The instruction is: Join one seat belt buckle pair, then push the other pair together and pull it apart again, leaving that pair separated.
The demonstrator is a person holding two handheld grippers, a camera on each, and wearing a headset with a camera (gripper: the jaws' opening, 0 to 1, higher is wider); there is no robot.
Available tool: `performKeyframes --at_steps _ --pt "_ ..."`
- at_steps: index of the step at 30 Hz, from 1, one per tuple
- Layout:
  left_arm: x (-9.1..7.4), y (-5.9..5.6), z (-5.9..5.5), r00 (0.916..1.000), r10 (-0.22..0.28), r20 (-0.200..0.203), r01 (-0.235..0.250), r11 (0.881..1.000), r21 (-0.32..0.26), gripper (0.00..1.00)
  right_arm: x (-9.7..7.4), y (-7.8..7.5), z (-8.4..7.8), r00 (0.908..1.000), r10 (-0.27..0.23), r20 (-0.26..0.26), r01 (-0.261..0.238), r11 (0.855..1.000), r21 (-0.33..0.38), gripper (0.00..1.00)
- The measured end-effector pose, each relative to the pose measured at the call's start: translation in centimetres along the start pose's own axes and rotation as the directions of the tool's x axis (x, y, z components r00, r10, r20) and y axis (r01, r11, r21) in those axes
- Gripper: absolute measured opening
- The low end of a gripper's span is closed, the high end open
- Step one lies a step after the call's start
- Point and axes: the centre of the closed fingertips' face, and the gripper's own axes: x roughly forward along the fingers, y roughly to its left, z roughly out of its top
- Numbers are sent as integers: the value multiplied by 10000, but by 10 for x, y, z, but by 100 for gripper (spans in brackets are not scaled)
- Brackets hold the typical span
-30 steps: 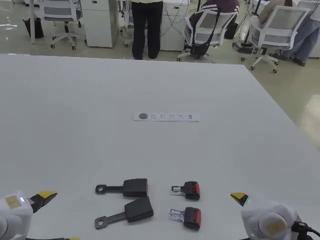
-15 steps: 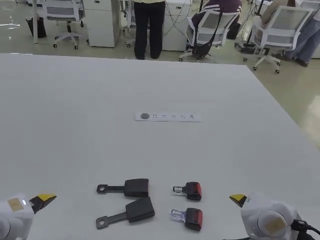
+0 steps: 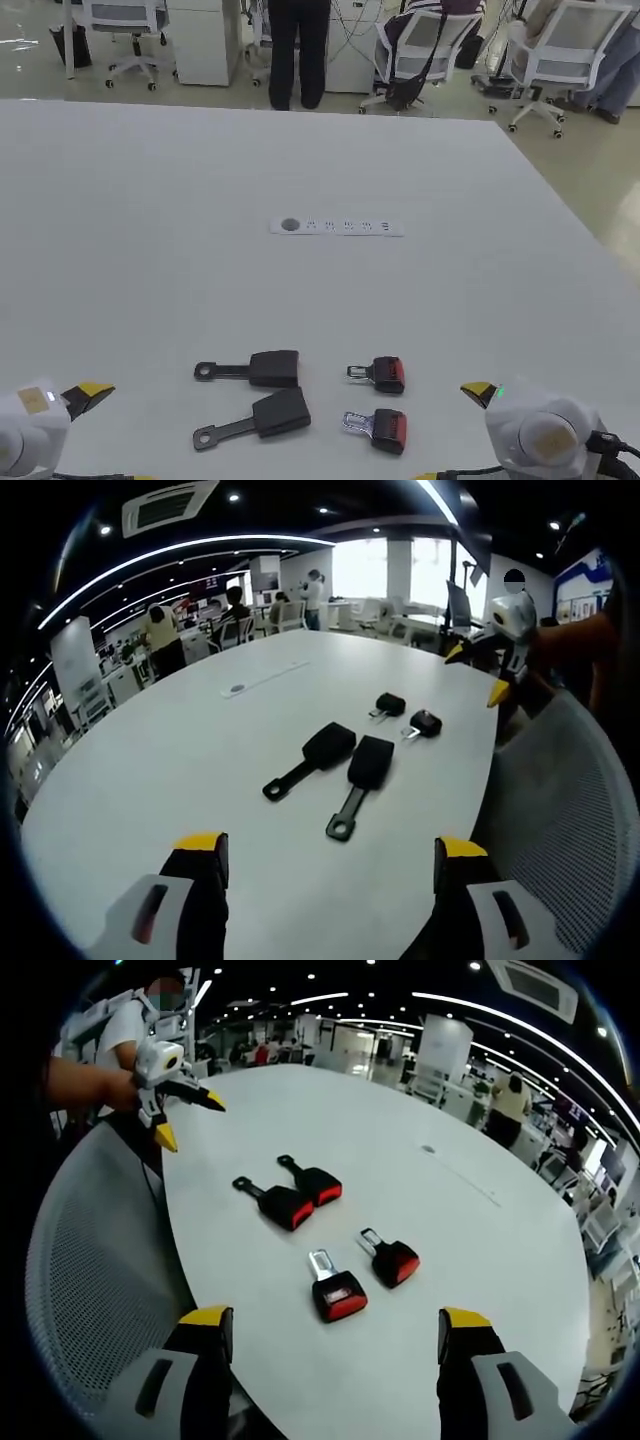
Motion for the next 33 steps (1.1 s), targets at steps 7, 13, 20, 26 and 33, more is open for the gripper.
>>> performKeyframes --at_steps 7,13,20,26,33 --pt "5 -3 0 9996 -129 -242 132 9999 112 82 2 1 2 9999 118 -19 -118 9999 -51 83" --pt "15 -5 -2 9962 -449 -744 474 9983 327 78 14 5 -5 9983 456 -362 -471 9980 -430 80" --pt "36 -11 8 9921 -851 -922 901 9946 509 70 23 5 -4 9942 794 -724 -846 9938 -726 71" --pt "71 -28 16 9788 -1585 -1298 1707 9813 891 64 34 3 -3 9878 1118 -1082 -1211 9891 -836 60" --pt "103 -36 33 9697 -2015 -1381 2178 9692 1147 57 51 5 -1 9810 1457 -1280 -1597 9813 -1073 54"
